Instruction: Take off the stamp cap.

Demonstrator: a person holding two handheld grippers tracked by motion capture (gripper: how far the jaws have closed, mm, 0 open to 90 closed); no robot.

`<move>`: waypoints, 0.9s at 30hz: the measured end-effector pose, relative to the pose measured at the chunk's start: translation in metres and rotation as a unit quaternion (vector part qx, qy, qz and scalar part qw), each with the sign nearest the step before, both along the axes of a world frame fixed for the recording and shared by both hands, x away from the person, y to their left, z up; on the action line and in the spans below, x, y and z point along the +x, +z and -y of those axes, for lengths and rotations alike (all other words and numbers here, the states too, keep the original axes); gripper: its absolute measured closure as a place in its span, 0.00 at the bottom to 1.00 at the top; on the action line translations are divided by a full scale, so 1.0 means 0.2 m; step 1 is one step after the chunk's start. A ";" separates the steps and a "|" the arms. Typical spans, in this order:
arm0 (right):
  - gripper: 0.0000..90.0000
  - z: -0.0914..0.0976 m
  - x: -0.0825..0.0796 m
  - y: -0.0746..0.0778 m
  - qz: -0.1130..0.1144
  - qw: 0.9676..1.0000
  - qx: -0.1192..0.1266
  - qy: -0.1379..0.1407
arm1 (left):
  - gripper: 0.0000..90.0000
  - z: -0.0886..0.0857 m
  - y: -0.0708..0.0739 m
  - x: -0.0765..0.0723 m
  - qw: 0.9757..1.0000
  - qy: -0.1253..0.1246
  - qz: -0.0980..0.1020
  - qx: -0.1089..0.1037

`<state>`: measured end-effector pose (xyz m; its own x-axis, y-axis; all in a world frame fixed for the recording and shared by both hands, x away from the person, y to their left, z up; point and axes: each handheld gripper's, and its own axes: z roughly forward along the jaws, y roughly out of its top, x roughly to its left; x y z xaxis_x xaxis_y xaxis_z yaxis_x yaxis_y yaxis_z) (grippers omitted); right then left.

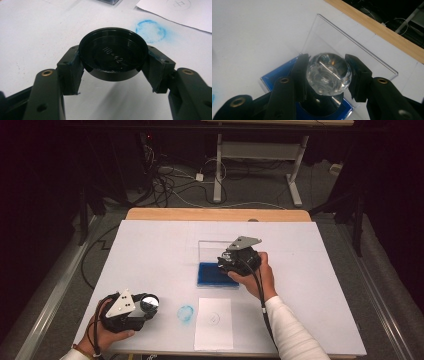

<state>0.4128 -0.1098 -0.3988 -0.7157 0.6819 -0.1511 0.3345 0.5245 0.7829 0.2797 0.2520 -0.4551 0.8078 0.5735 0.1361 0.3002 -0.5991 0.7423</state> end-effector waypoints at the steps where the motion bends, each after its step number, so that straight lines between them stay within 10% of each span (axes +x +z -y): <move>1: 0.63 0.01 0.00 -0.01 -0.004 1.000 0.000 -0.003 | 0.40 0.00 0.00 0.00 1.000 0.000 0.000 0.000; 27: 0.63 -0.01 0.02 -0.16 -0.044 0.999 -0.022 -0.008 | 0.40 0.01 -0.01 0.01 1.000 -0.003 -0.007 0.006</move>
